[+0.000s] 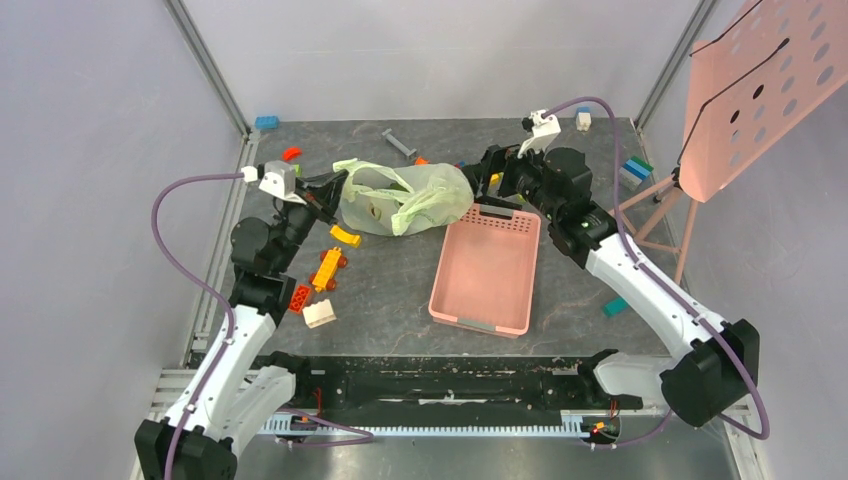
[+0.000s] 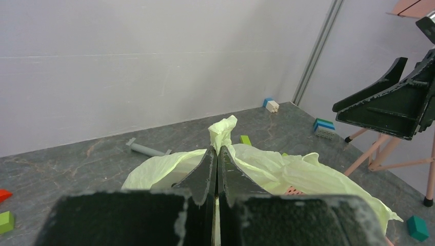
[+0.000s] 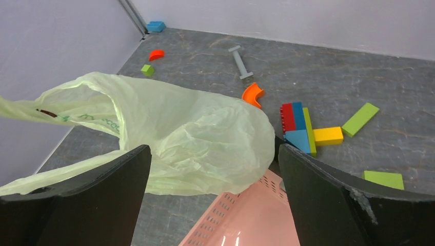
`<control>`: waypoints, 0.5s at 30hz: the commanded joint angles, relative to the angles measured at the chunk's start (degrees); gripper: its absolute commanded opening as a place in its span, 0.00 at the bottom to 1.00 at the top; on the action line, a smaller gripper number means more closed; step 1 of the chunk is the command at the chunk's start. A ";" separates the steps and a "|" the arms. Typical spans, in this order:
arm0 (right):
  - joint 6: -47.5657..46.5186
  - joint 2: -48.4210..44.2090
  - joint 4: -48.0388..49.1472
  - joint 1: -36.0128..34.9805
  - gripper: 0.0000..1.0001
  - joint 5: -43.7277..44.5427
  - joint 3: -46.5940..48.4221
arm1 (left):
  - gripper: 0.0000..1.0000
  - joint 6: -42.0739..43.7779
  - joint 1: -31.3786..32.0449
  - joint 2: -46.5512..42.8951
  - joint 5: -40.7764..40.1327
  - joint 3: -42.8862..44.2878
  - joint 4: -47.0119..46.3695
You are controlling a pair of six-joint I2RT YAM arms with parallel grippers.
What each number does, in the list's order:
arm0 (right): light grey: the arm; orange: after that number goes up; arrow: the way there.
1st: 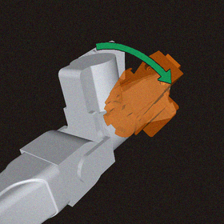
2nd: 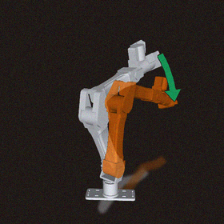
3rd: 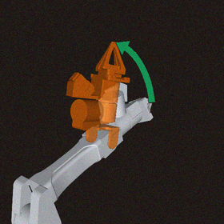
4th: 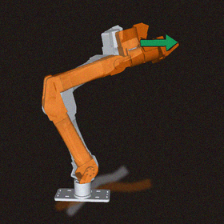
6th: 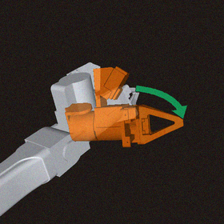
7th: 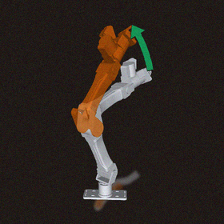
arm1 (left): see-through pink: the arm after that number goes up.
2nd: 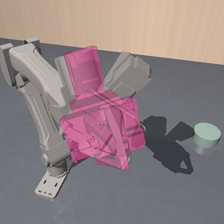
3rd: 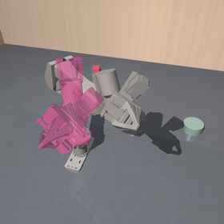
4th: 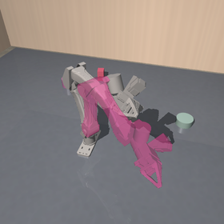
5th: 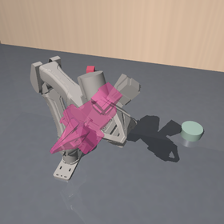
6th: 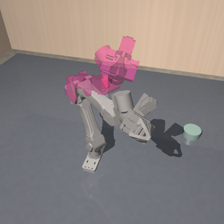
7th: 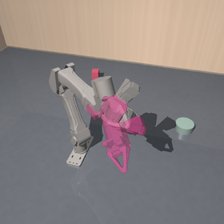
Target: Take the fake fruits out of the plastic bag
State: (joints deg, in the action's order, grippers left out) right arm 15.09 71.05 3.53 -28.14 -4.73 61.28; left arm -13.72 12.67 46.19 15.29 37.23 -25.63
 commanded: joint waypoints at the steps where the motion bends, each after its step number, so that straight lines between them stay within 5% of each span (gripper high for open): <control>1: 0.81 0.10 -2.71 0.20 0.98 2.63 3.91 | 0.02 -2.28 -0.19 0.39 0.05 2.86 -0.10; 8: -7.01 1.28 -1.86 0.37 0.98 -4.88 5.33 | 0.02 -1.72 -0.19 -0.17 0.14 2.98 1.14; 12: -4.96 -1.20 6.31 0.80 0.98 -5.27 -1.36 | 0.02 -1.31 -0.19 -0.76 -0.17 2.97 1.85; 15: -2.80 1.08 5.03 0.70 0.96 -10.15 2.52 | 0.02 -1.06 -0.19 -0.91 -0.26 2.89 2.32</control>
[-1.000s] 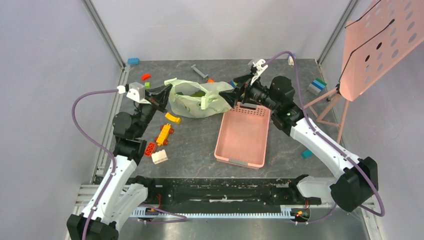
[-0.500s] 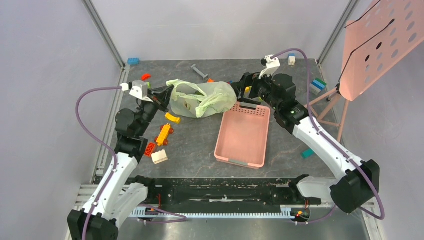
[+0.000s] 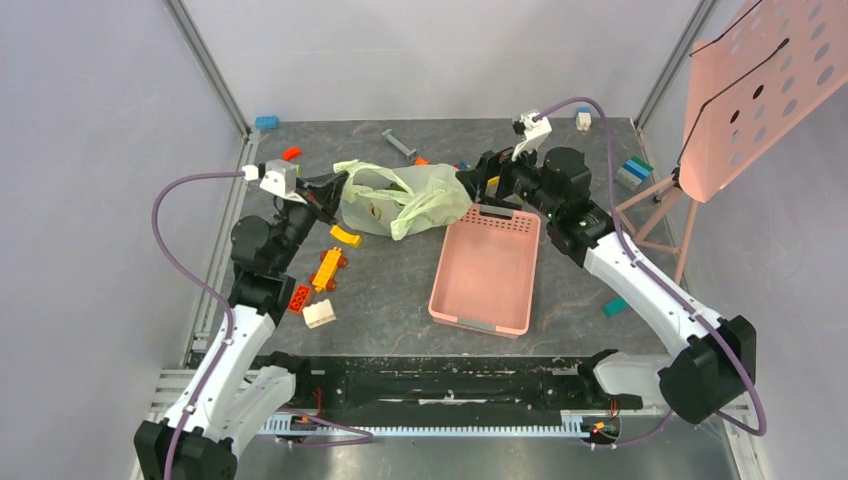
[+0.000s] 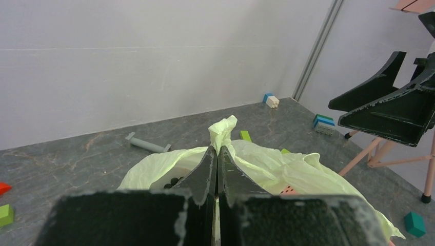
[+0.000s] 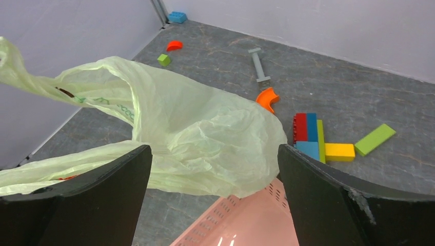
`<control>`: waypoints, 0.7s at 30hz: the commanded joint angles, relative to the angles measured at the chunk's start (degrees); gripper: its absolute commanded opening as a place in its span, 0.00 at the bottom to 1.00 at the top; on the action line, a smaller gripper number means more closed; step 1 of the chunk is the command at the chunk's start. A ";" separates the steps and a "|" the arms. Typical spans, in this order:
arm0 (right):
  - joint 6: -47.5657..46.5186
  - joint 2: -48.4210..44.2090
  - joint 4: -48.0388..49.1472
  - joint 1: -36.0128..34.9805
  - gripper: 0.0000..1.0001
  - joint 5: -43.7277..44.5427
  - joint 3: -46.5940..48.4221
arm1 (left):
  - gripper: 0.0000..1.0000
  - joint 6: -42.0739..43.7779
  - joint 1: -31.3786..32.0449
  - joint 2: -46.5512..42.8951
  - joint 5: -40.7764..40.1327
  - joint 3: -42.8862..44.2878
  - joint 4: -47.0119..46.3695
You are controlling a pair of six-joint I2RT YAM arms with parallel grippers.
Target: Take the fake fruits out of the plastic bag
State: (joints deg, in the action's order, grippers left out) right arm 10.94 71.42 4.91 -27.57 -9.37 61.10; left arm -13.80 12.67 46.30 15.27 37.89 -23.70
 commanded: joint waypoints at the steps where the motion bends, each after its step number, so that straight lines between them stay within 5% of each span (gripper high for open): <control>1: 1.80 2.52 1.69 -0.42 0.93 -6.21 5.32 | 0.02 -0.96 -0.19 -1.04 -0.26 2.19 0.51; 7: 0.23 12.42 -13.21 -13.85 0.85 8.69 26.49 | 0.02 -0.96 -0.19 -1.41 -0.54 1.58 1.04; 15: 13.34 24.70 -21.61 -19.25 0.27 8.84 43.22 | 0.02 -0.57 -0.19 -2.09 -1.64 1.65 2.36; 21: 16.78 32.76 -25.26 -21.58 0.18 9.01 47.67 | 0.02 -1.14 -0.19 -2.54 -1.03 1.59 1.94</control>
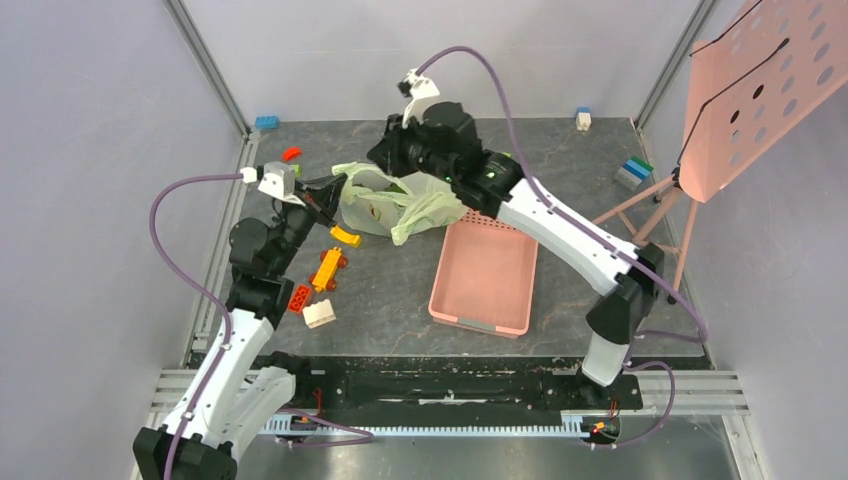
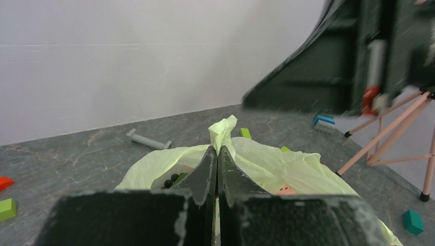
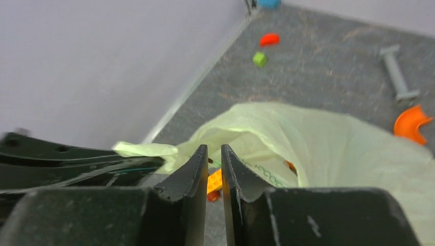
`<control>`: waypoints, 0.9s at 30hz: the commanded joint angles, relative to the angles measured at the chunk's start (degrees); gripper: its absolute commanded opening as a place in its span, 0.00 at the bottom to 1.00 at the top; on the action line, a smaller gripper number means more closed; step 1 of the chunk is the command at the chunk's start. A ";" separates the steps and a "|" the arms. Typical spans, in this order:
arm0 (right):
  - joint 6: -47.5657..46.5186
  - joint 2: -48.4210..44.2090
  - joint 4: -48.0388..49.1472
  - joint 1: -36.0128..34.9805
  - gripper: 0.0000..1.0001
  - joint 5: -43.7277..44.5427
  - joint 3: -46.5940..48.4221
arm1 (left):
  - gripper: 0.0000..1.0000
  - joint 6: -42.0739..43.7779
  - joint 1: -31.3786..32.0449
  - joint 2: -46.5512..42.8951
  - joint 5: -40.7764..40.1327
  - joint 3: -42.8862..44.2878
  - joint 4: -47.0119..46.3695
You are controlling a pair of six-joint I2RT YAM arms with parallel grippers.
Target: Take the fake fruits out of the plastic bag
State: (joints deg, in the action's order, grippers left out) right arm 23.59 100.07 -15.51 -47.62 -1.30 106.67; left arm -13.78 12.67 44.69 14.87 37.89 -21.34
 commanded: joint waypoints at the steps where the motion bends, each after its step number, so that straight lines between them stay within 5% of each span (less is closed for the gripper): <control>1: 4.34 4.85 -4.84 -1.74 0.18 1.61 1.82 | 0.02 -1.25 -0.20 -1.02 -0.54 1.49 -0.38; 19: 1.85 11.72 3.70 -0.22 0.22 6.07 -8.56 | 0.02 -1.78 -0.19 -9.43 3.50 -2.97 4.39; 27: -2.37 7.69 9.69 -0.20 0.40 2.66 -23.02 | 0.02 -2.85 -0.19 -18.22 -2.50 -6.97 10.30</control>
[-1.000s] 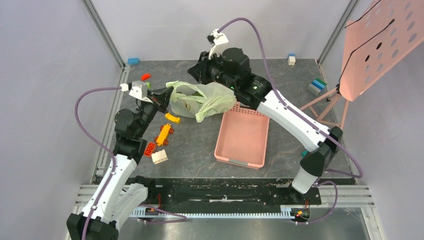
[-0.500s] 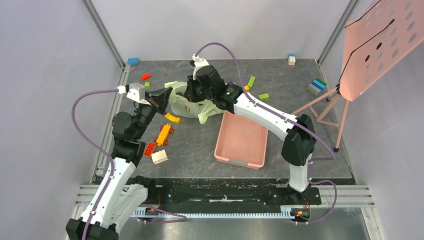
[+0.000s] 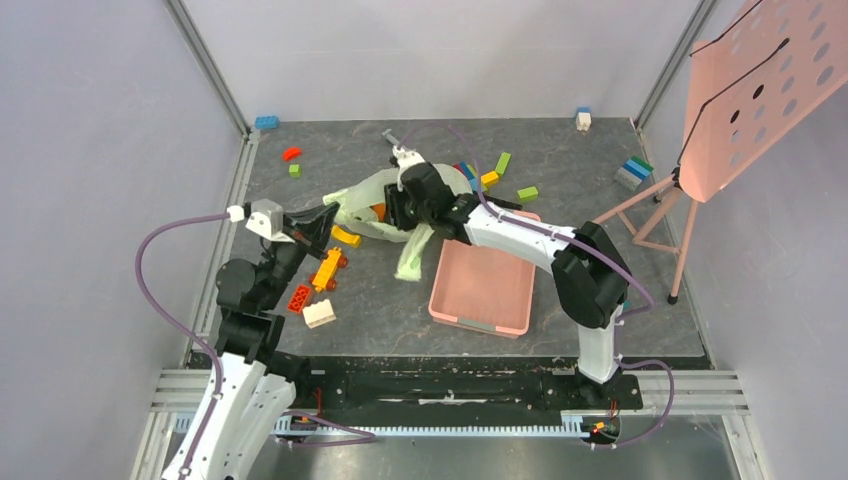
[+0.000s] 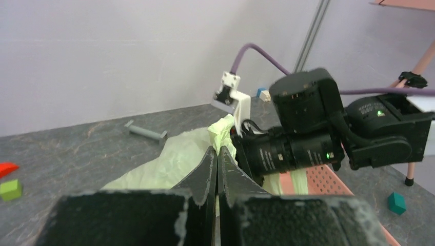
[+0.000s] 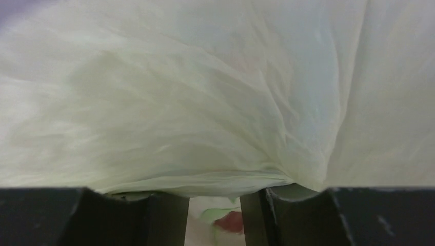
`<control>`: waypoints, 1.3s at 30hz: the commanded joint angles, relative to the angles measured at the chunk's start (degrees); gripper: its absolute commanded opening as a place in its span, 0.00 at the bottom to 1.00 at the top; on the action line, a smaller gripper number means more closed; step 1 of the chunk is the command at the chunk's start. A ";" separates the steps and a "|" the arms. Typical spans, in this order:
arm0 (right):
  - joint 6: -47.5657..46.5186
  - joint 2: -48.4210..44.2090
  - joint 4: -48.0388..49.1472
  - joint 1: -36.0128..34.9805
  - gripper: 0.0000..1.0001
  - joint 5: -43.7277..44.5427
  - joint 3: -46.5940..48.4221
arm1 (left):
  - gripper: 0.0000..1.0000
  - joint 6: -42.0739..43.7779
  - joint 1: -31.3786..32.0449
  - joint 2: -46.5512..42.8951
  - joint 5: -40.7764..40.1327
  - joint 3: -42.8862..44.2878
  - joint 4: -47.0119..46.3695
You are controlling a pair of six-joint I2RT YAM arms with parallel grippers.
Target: Take the fake fruits out of the plastic bag
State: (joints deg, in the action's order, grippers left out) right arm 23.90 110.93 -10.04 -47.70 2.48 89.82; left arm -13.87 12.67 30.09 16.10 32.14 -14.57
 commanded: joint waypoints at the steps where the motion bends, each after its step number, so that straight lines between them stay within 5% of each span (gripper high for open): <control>1: -2.89 -3.84 5.15 -0.19 0.42 -1.38 -8.04 | 0.02 -2.97 -0.19 -4.37 -5.12 -1.26 5.29; 12: -3.59 -6.73 11.81 -2.39 0.47 -0.58 -19.49 | 0.02 -2.86 -0.19 -8.01 -14.80 -1.97 14.16; 16: -3.52 -6.88 14.61 -2.46 0.61 1.65 -19.19 | 0.02 -0.31 -0.19 -9.56 -9.34 -2.00 15.92; 21: -4.09 -3.49 16.57 -2.36 0.79 4.69 -13.69 | 0.02 -0.45 -0.17 -11.06 -1.33 -4.70 11.85; 32: -0.08 7.65 15.34 -1.05 0.98 11.13 -0.93 | 0.02 2.83 -0.18 -7.94 -8.28 -2.15 14.20; 39: 1.58 15.28 15.51 0.37 0.98 13.27 7.58 | 0.02 3.72 -0.18 -3.90 -10.37 -0.66 13.60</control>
State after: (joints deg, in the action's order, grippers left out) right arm 23.64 122.54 4.71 -48.88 11.60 91.44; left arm -13.19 12.67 24.88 7.99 28.27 0.56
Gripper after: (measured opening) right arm 0.979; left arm 0.029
